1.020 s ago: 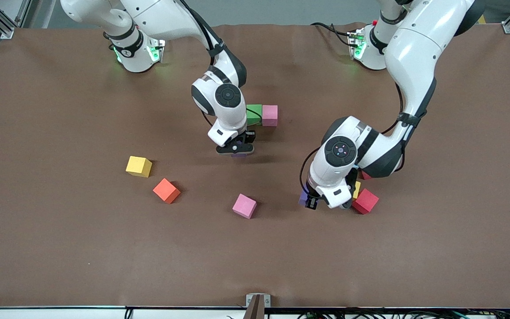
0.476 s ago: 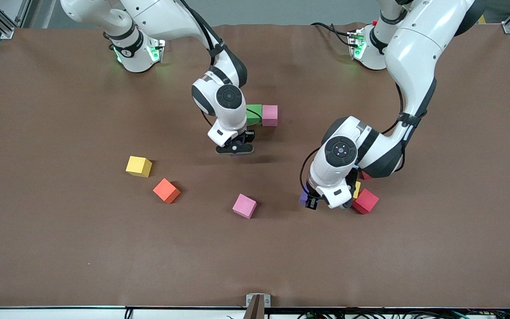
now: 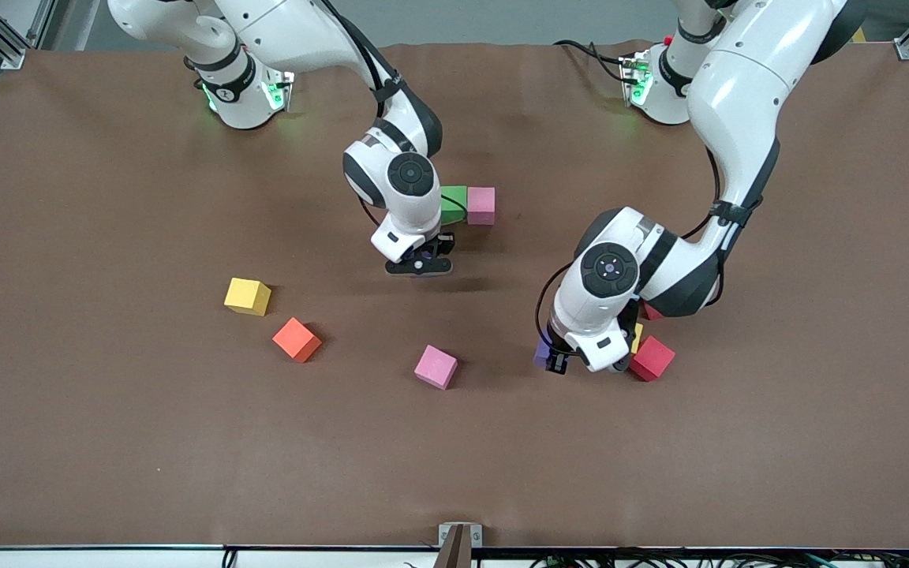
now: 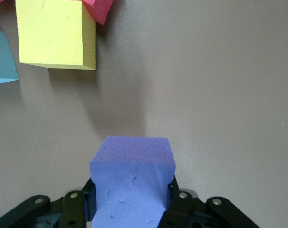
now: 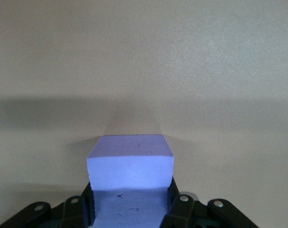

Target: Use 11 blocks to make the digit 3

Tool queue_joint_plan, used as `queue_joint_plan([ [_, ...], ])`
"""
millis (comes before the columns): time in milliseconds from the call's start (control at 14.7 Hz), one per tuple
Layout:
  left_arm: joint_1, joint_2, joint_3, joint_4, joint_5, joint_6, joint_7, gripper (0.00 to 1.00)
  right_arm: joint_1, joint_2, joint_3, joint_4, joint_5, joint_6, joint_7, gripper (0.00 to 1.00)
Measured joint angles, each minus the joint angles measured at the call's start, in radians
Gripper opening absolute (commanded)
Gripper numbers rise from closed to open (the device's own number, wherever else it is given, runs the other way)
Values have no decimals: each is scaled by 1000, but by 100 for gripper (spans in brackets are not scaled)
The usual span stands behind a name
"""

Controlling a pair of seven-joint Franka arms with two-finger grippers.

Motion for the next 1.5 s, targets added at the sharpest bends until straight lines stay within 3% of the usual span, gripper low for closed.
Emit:
queue_joint_plan([
  [544, -2, -6, -8, -2, 0, 0, -74, 32, 0, 4, -1, 3, 0, 1, 5, 1],
  [748, 0, -50, -13, -53, 0, -5, -81, 37, 0, 4, 0, 3, 0, 1, 9, 2],
  [1088, -6, -131, -39, -177, 0, -8, -185, 37, 0, 4, 1, 4, 0, -1, 12, 2],
  [1496, -5, -136, -71, -213, 0, -7, -346, 37, 1, 4, 2, 4, 0, -2, 24, 2],
])
